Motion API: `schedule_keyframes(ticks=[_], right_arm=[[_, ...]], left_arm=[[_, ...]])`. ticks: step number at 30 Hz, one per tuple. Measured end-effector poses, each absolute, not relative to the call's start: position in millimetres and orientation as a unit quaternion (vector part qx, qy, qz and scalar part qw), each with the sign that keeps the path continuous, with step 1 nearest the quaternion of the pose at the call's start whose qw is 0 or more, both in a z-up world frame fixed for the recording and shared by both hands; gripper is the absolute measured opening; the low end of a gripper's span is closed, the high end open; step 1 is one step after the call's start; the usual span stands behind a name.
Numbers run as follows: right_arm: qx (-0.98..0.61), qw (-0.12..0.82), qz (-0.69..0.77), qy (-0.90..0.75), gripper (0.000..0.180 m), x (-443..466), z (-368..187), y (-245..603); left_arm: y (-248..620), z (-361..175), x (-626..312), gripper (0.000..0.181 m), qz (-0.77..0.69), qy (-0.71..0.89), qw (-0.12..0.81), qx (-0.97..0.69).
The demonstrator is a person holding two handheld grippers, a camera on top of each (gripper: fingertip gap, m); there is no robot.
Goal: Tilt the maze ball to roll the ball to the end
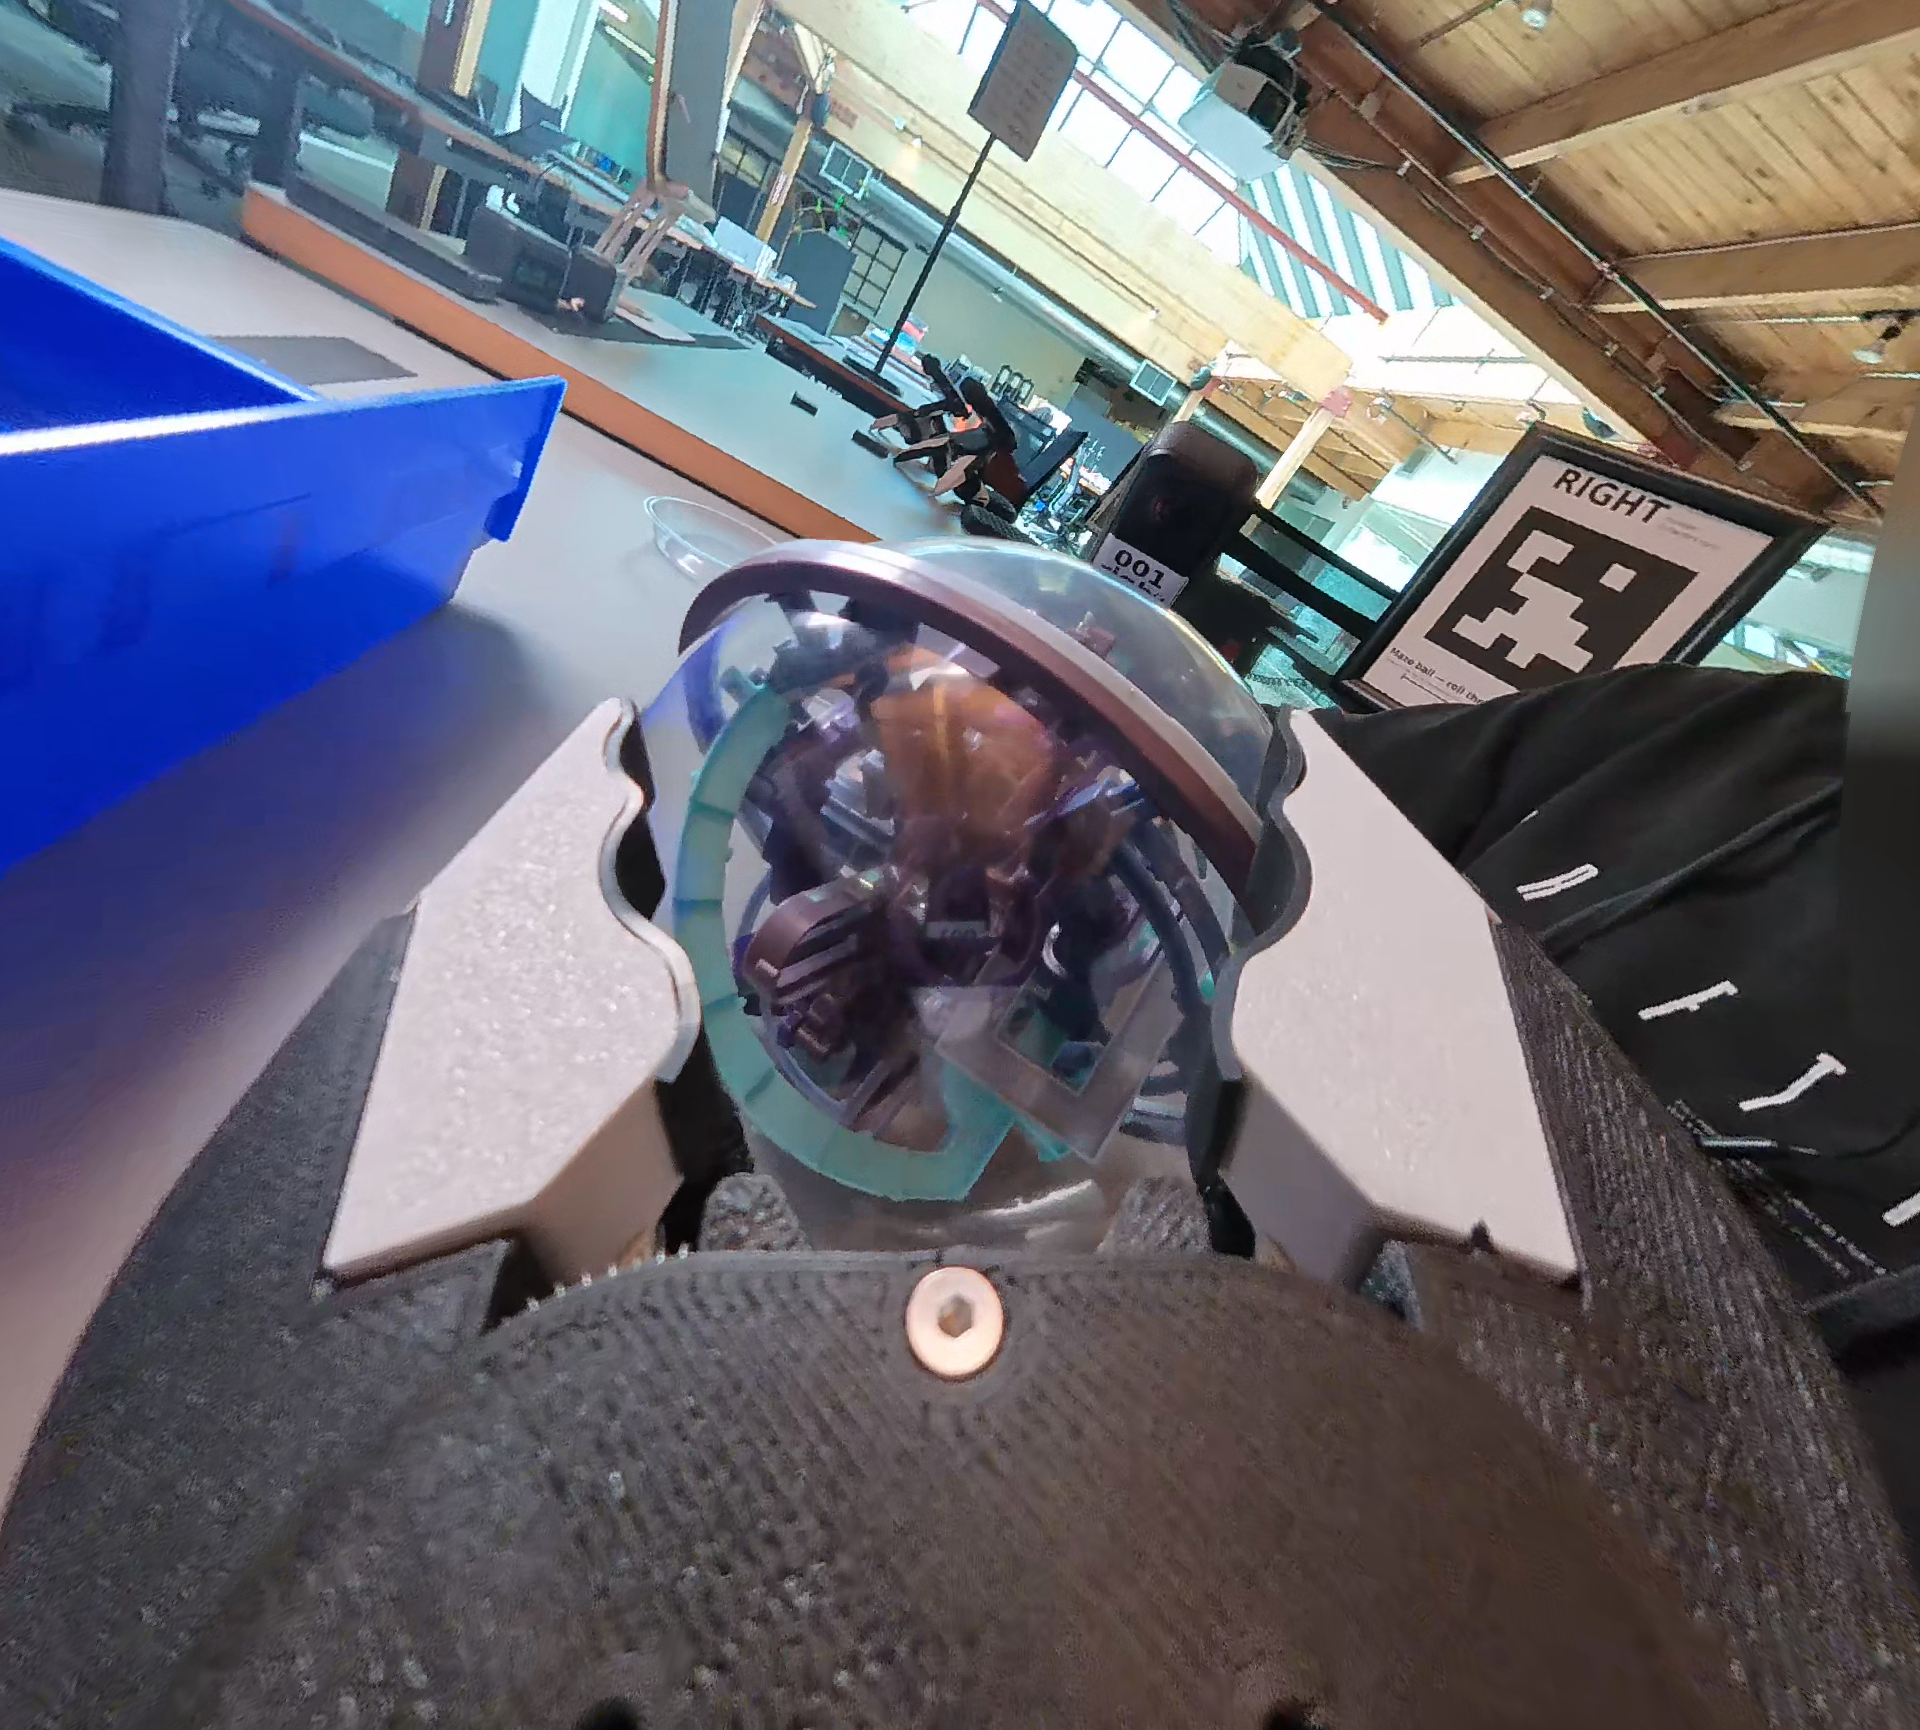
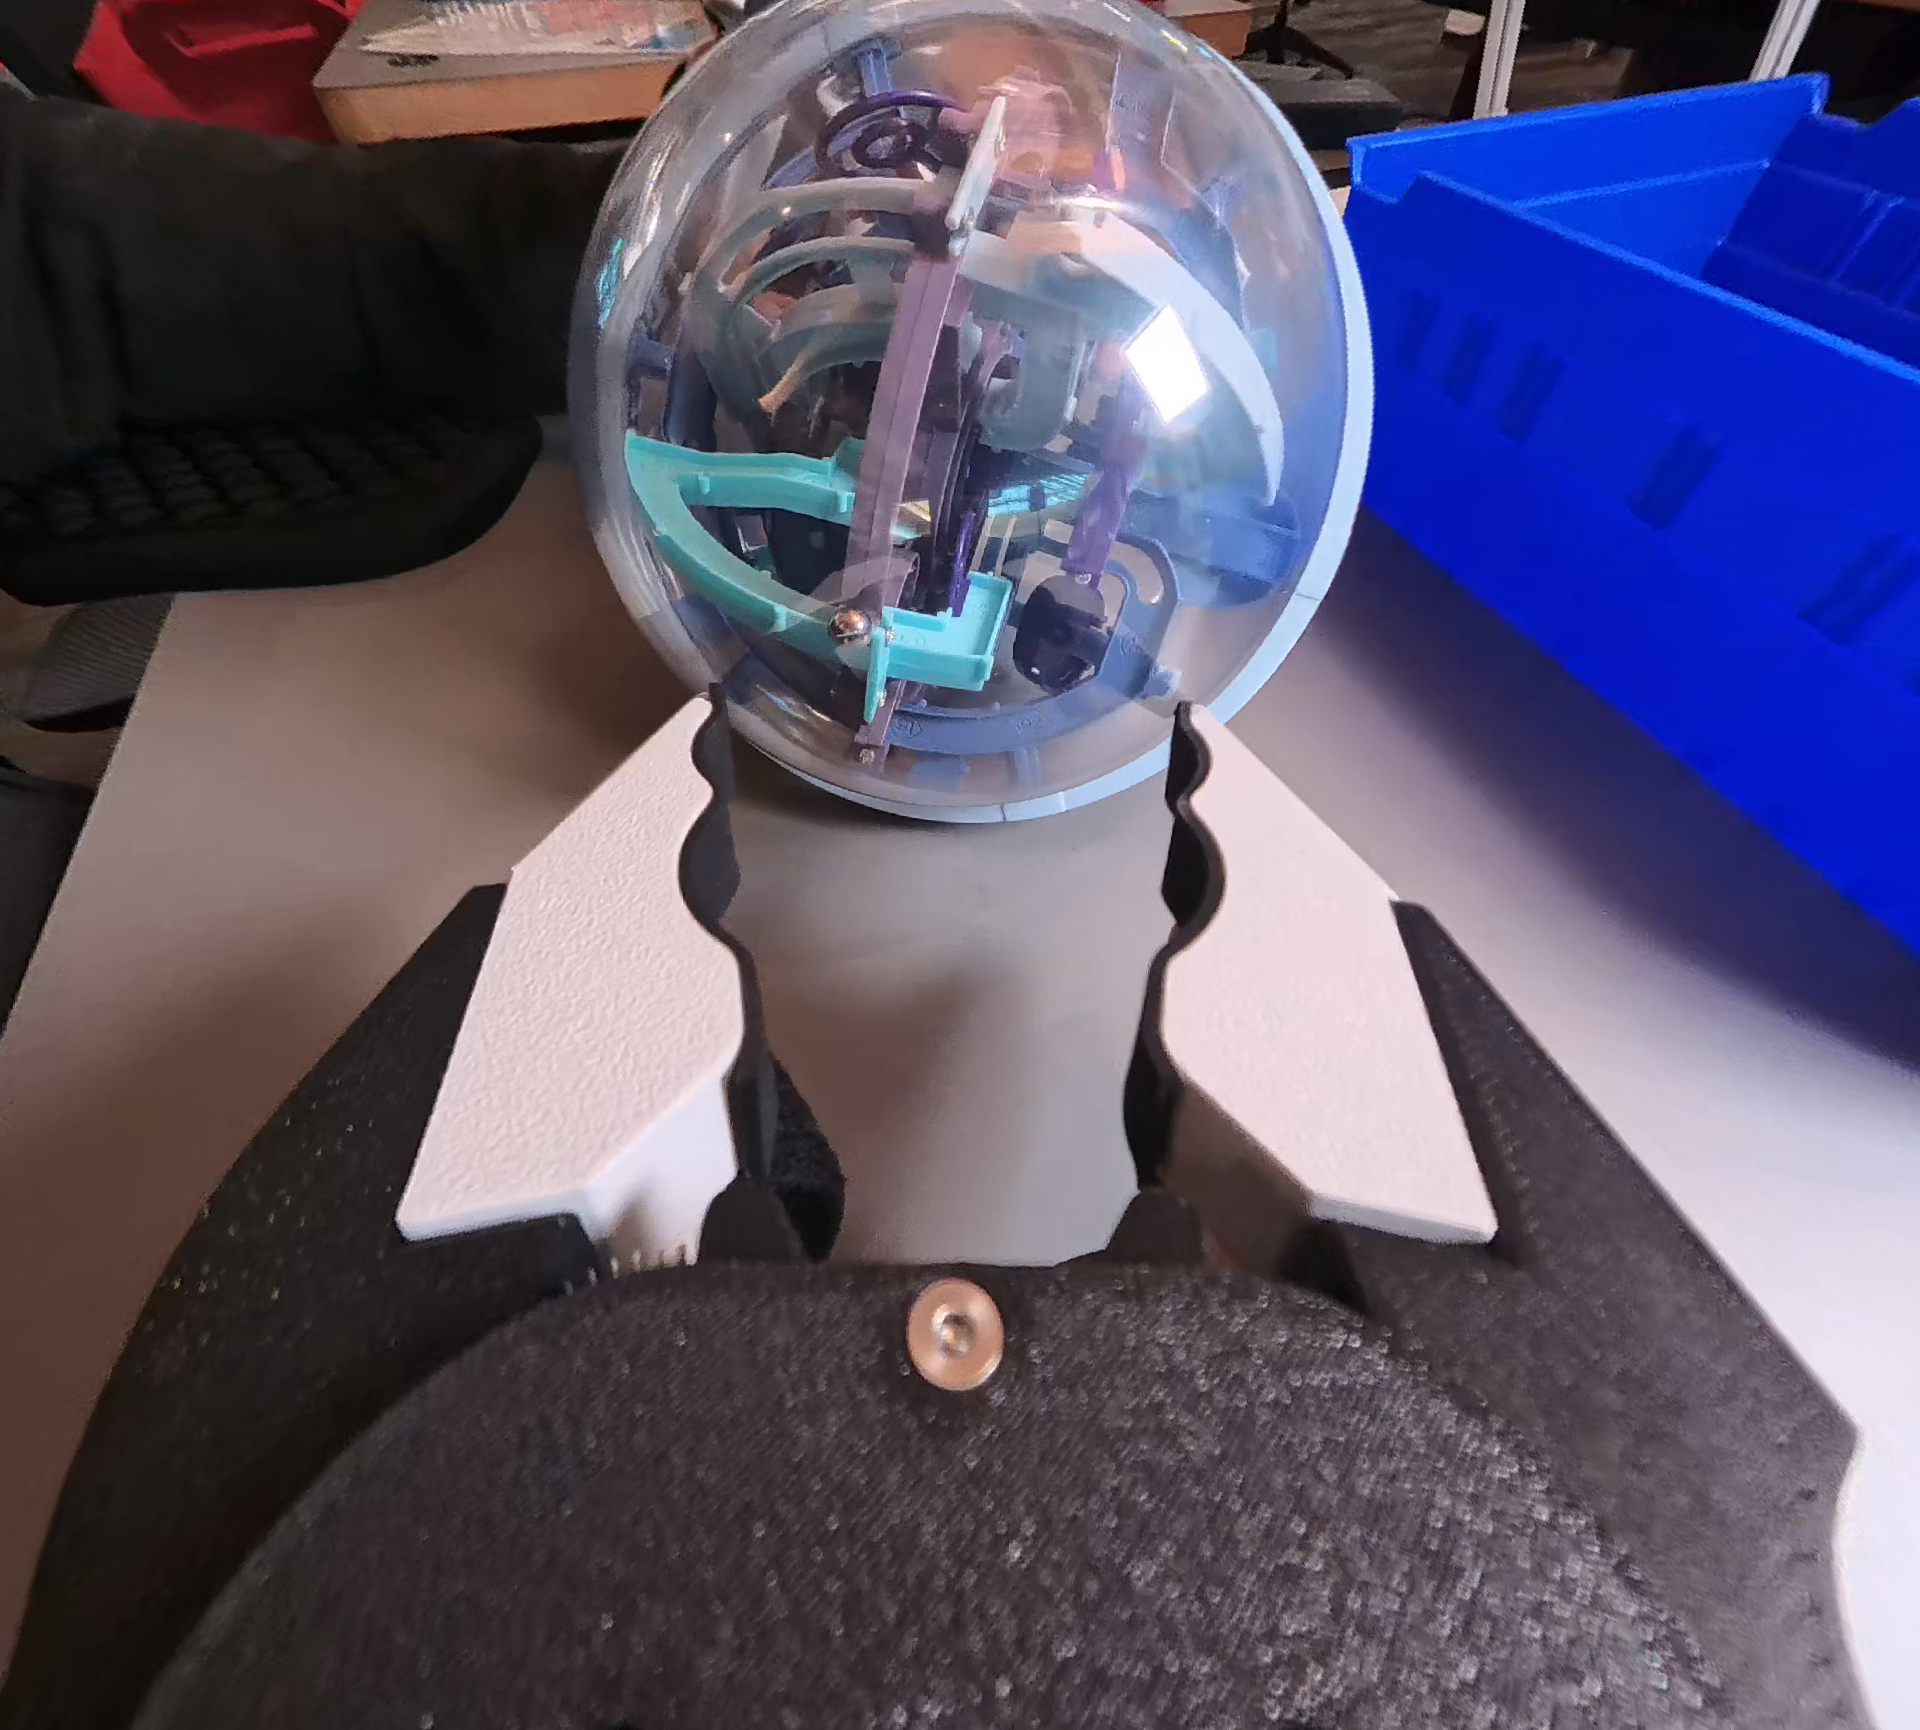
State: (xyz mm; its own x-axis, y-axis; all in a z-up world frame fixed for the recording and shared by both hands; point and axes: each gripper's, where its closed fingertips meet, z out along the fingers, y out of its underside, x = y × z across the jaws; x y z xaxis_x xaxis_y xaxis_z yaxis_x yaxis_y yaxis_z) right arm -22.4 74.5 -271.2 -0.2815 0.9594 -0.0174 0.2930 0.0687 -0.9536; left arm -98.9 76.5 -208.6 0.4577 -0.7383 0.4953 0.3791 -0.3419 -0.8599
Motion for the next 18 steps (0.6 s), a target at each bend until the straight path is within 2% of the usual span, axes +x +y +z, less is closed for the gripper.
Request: schedule_keyframes(ticks=[15,17,18], right_arm=[[-0.484,0.351,0.486,-0.637,0.081,-11.3,-246.9,79.2],[-0.476,0.355,0.492,-0.637,0.074,-9.9,-234.9,81.1],[-0.47,0.356,0.5,-0.634,0.064,-9.1,-225.6,80.7]], left_arm=[[77.9,-209.4,-97.1,0.116,-0.556,0.1,0.551,-0.615],[78.5,-212.3,-95.0,0.117,-0.559,0.1,0.542,-0.619],[78.8,-215.1,-92.0,0.118,-0.556,0.105,0.538,-0.624]])
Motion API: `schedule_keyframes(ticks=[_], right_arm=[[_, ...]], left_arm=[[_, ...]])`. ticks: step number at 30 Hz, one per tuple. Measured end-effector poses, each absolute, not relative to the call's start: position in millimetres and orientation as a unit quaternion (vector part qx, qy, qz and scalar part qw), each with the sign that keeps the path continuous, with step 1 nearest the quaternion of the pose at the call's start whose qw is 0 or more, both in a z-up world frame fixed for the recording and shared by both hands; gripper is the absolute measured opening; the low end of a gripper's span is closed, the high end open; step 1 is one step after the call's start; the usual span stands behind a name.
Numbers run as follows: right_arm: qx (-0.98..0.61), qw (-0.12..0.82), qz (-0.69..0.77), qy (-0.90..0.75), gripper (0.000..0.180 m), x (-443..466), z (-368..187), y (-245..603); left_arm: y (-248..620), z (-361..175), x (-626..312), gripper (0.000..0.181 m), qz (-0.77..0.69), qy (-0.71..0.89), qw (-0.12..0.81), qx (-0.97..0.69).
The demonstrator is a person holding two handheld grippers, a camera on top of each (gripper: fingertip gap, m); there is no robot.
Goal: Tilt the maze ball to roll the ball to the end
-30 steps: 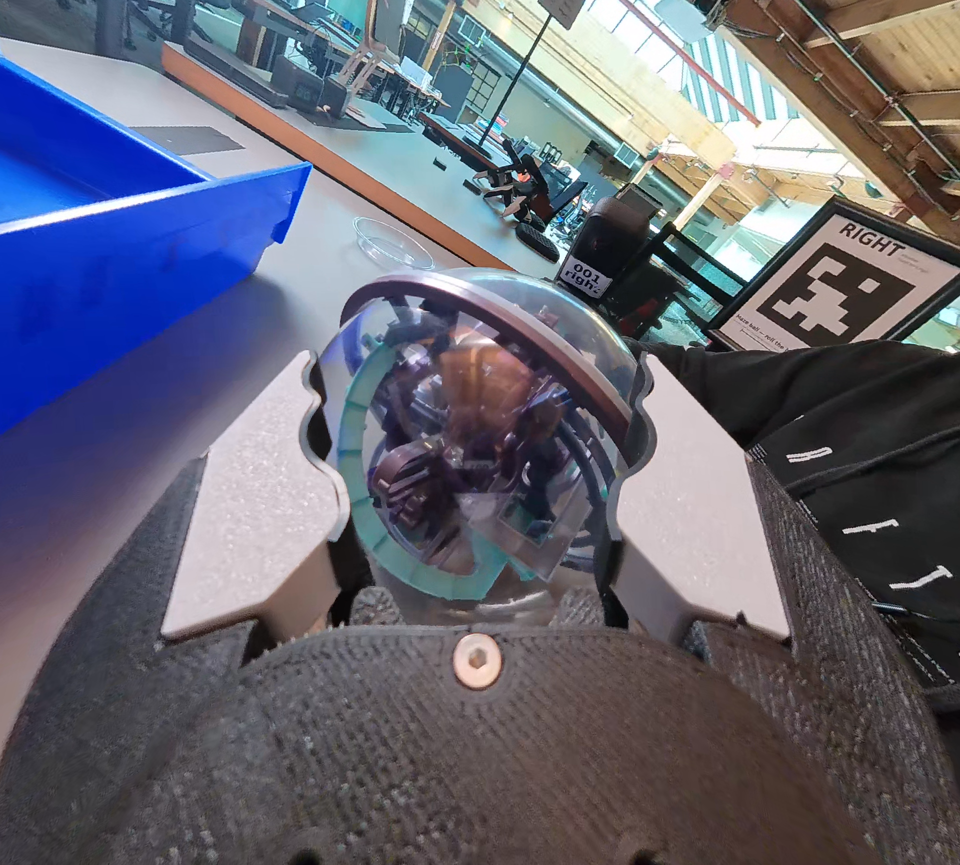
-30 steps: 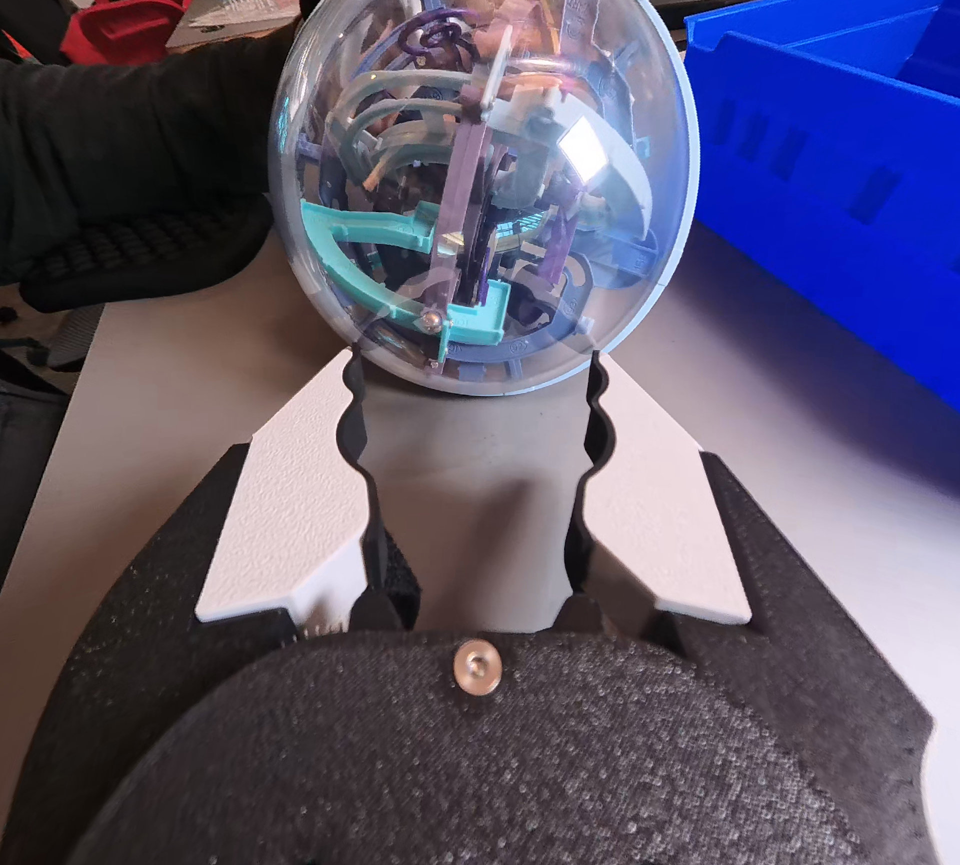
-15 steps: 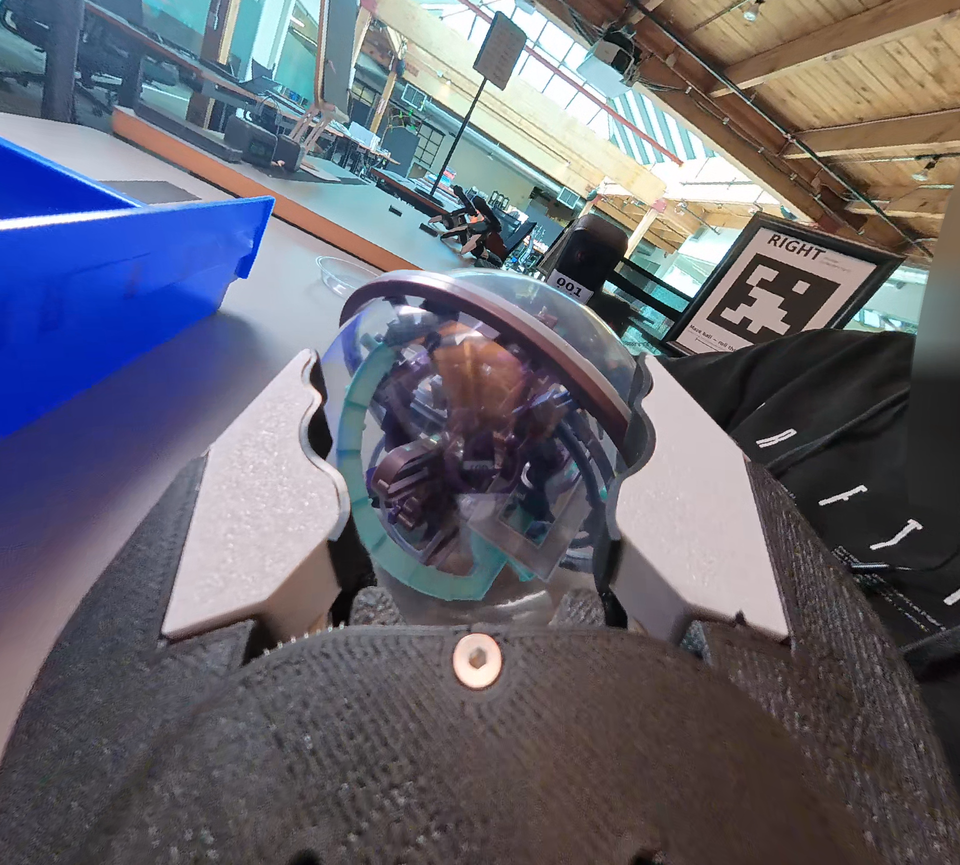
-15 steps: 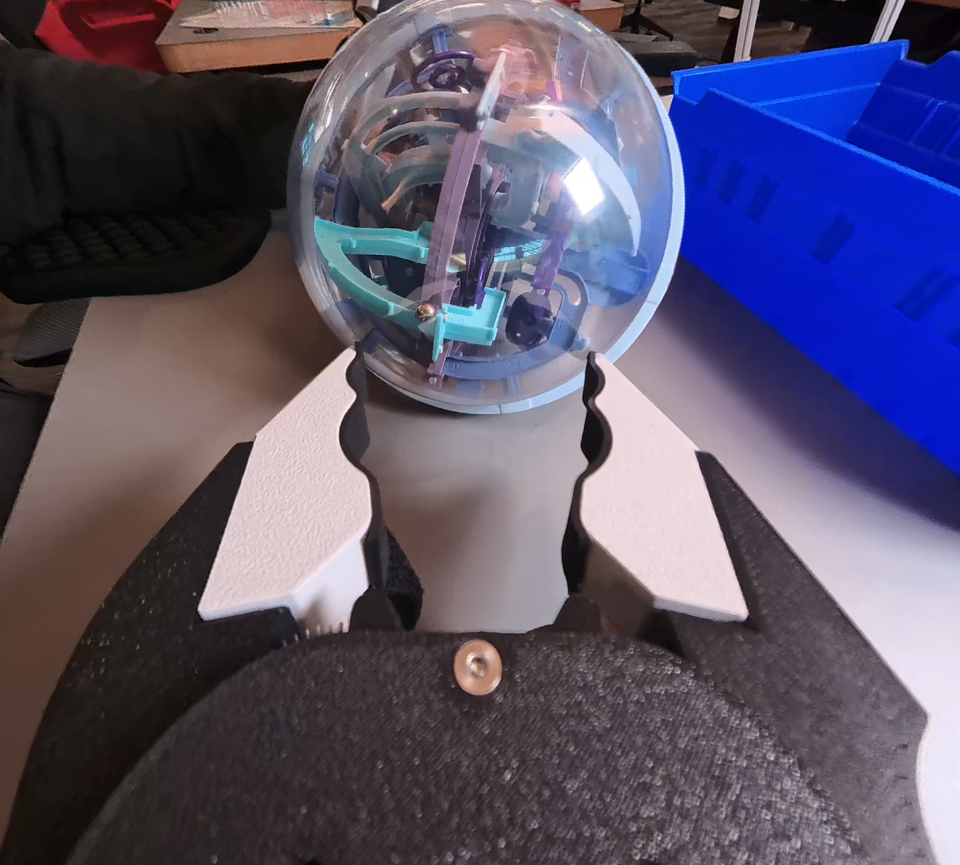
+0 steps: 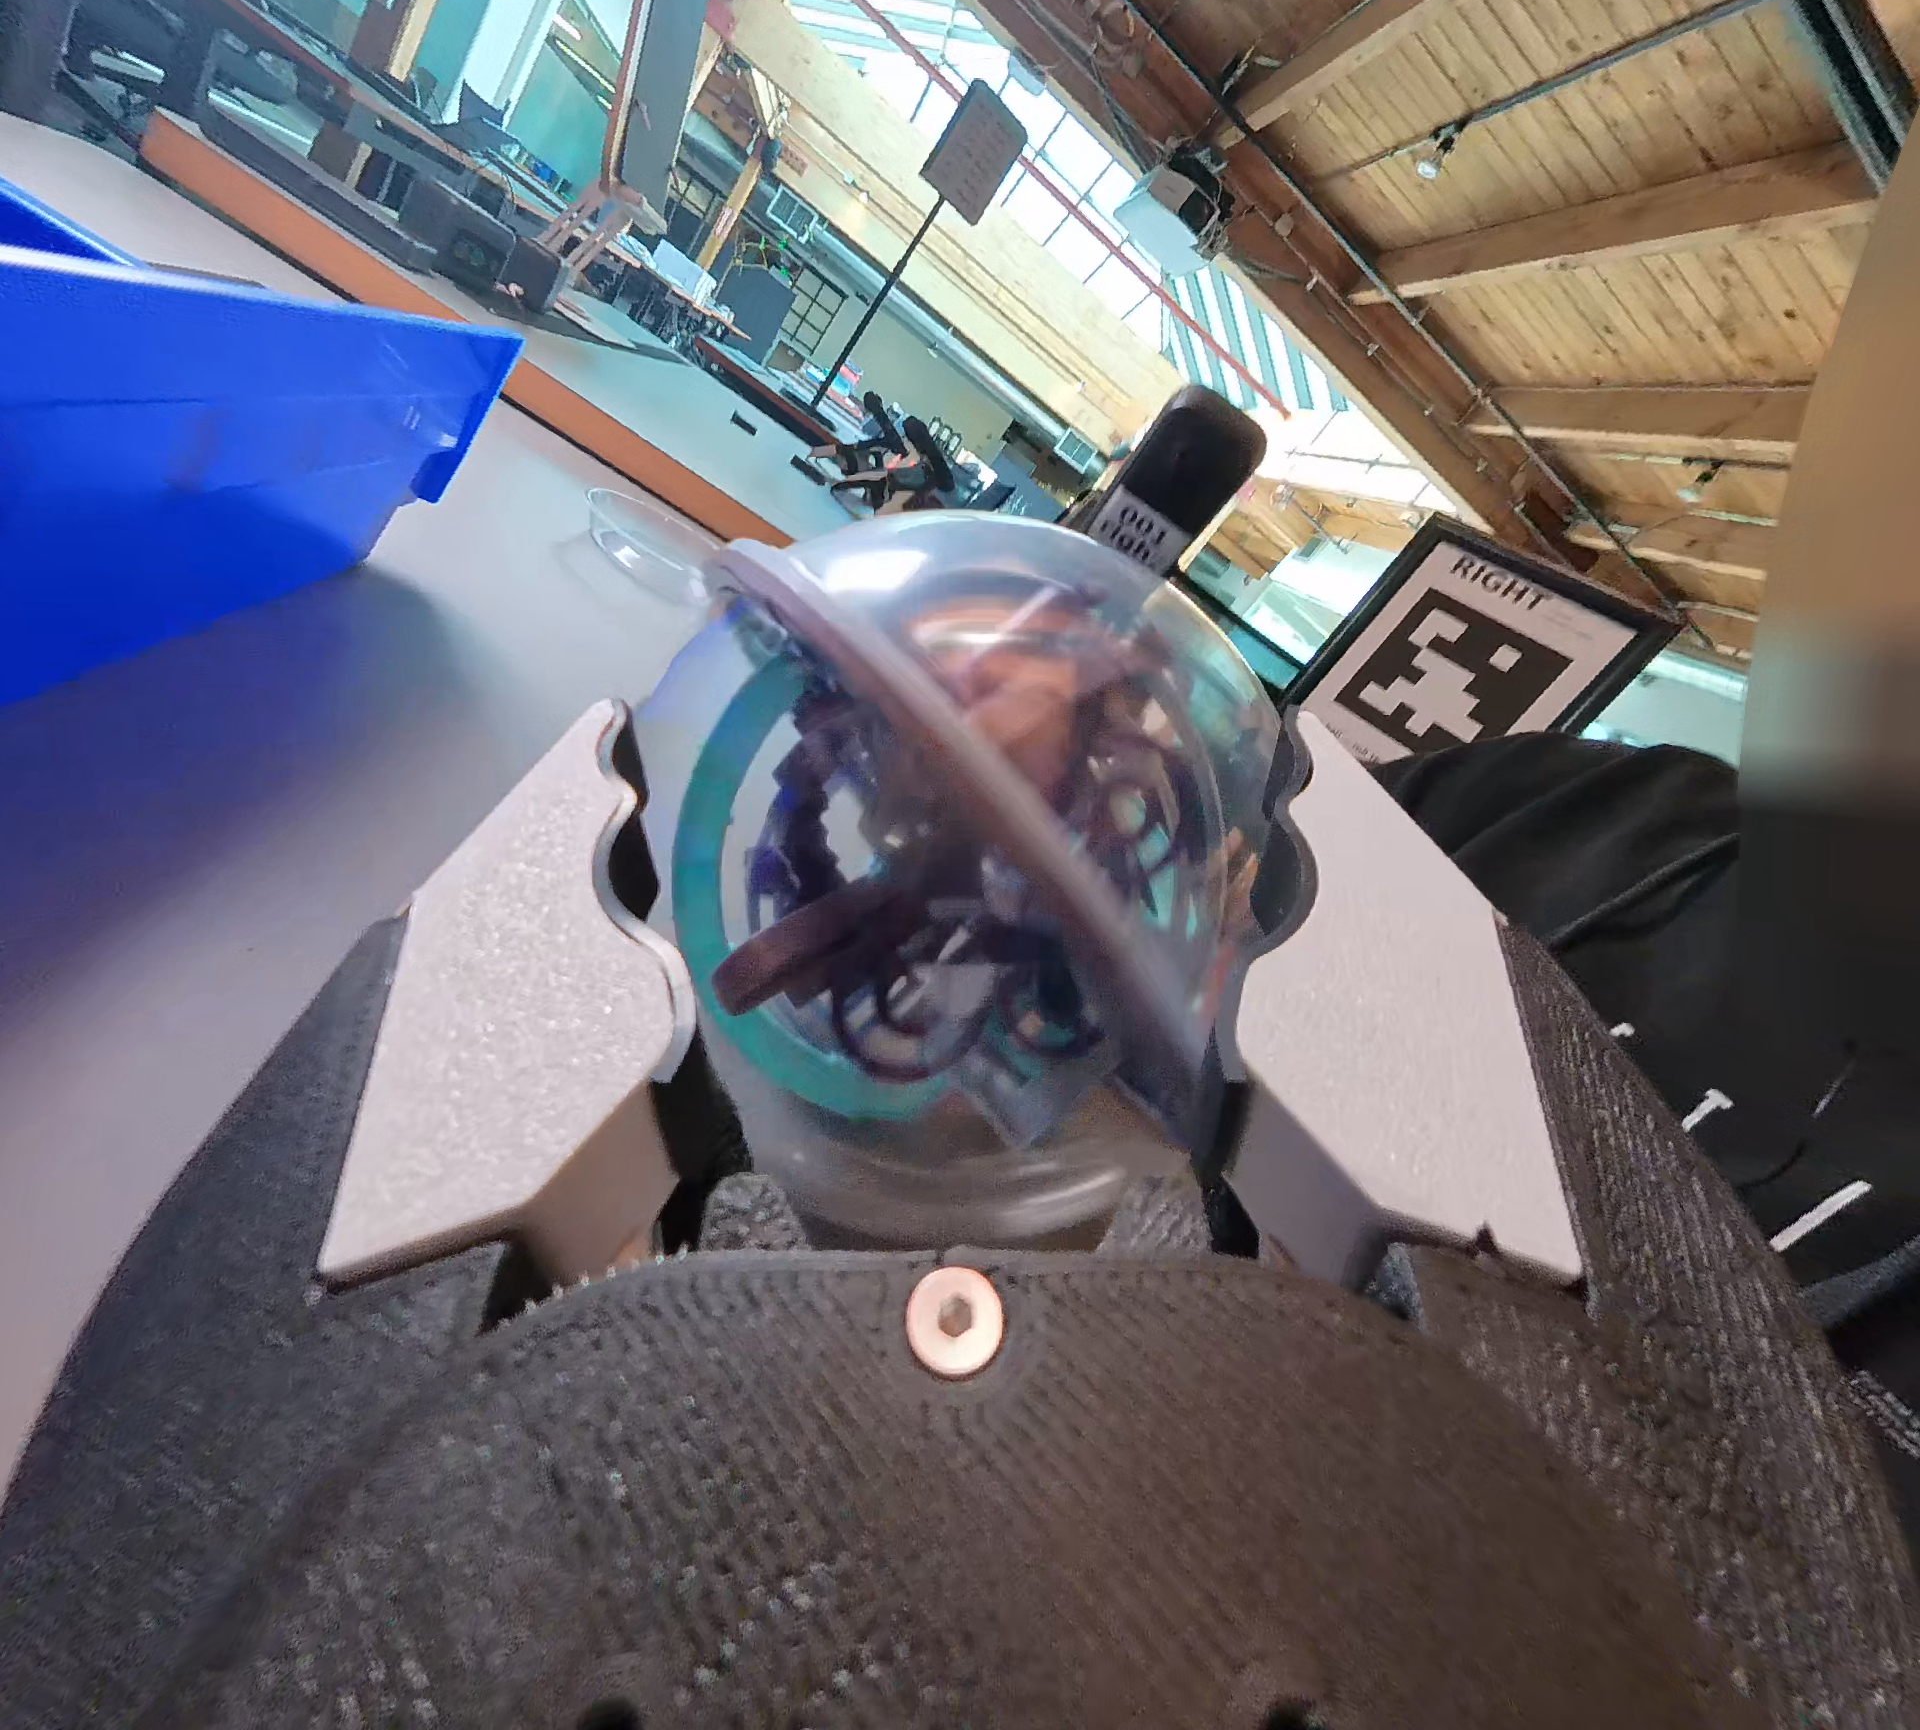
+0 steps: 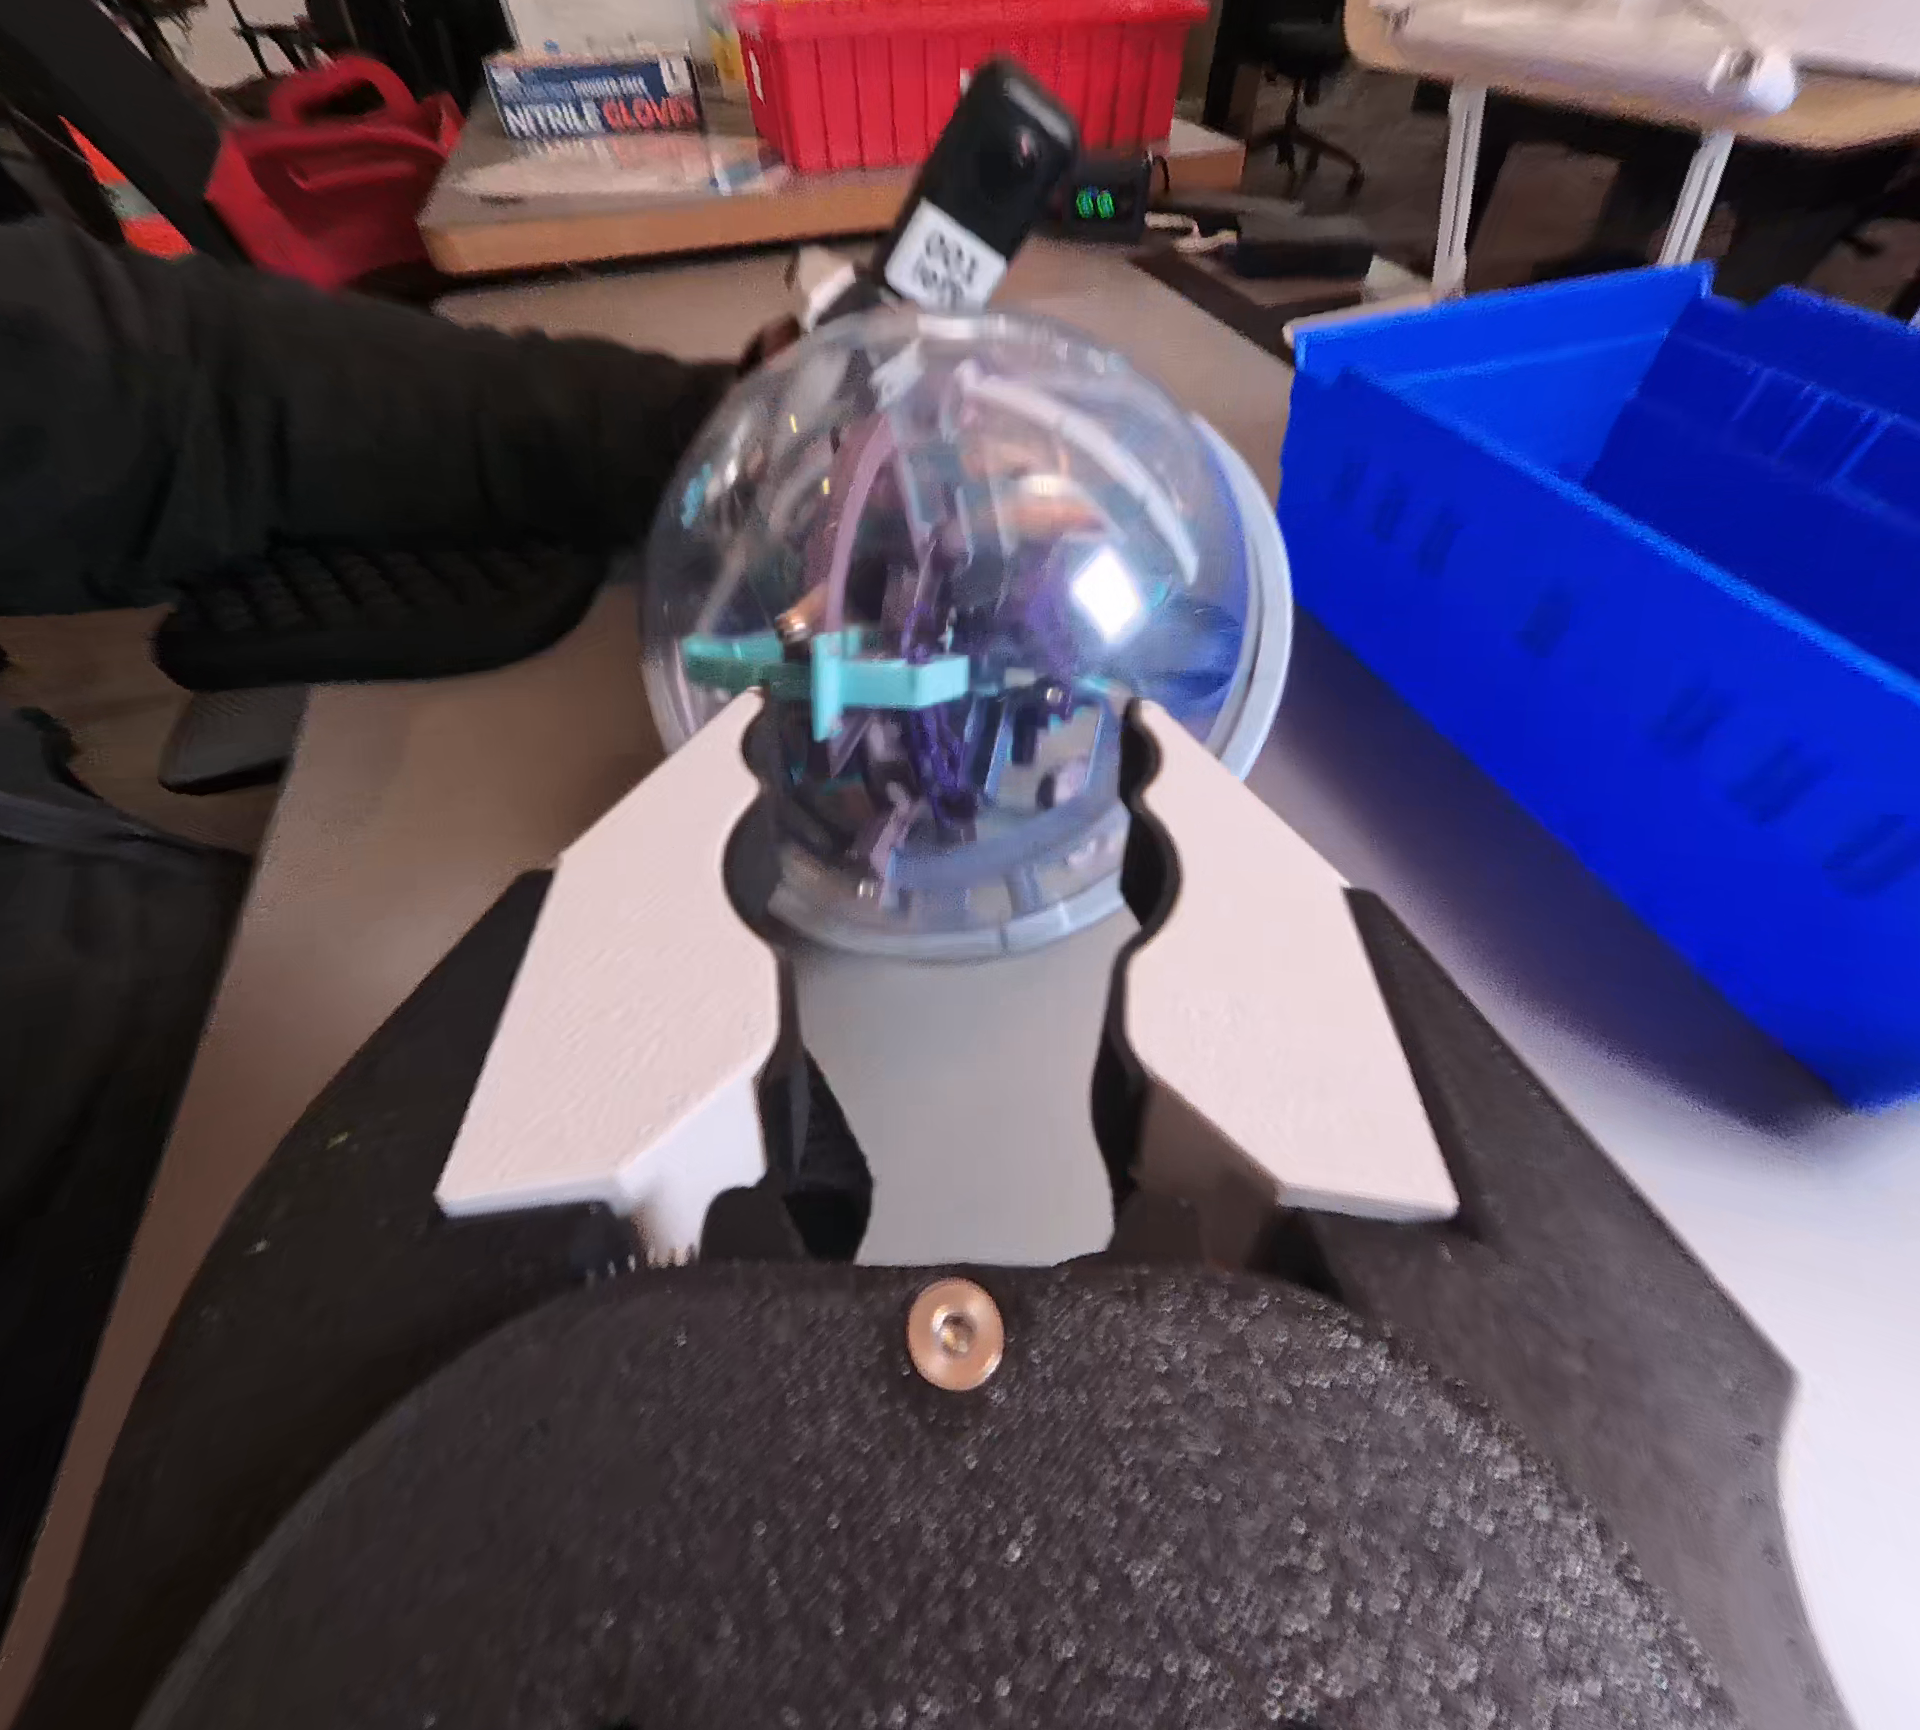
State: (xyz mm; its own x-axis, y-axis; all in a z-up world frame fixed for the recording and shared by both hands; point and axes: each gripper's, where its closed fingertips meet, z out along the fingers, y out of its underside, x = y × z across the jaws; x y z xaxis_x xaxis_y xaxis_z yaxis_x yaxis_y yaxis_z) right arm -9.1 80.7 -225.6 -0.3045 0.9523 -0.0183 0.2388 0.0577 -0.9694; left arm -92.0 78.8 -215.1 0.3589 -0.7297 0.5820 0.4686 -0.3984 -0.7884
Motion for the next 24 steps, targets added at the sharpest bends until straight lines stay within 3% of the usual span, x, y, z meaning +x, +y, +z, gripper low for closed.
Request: schedule_keyframes(ticks=[1,2,4,8,20,24], right_arm=[[-0.458,0.358,0.511,-0.633,0.05,-8.1,-215.0,78.3],[-0.443,0.359,0.519,-0.638,0.049,-7.6,-205.6,73.5],[-0.424,0.356,0.516,-0.654,0.065,-10.2,-194.3,62.2],[-0.43,0.37,0.475,-0.673,0.063,-9.6,-192.3,67.9],[-0.464,0.357,0.469,-0.662,0.08,11.6,-232.2,85.0],[-0.451,0.348,0.465,-0.678,0.083,13.5,-239.3,80.1]], left_arm=[[78.0,-214.3,-88.1,0.117,-0.556,0.112,0.542,-0.621],[76.7,-210.2,-83.0,0.113,-0.561,0.116,0.543,-0.613],[72.2,-207.0,-65.9,0.107,-0.569,0.145,0.528,-0.613],[79.8,-207.4,-62.4,0.108,-0.553,0.136,0.526,-0.632],[80.6,-210.6,-71.5,0.108,-0.551,0.105,0.522,-0.642],[58.2,-214.1,-64.9,0.127,-0.537,0.202,0.52,-0.633]])
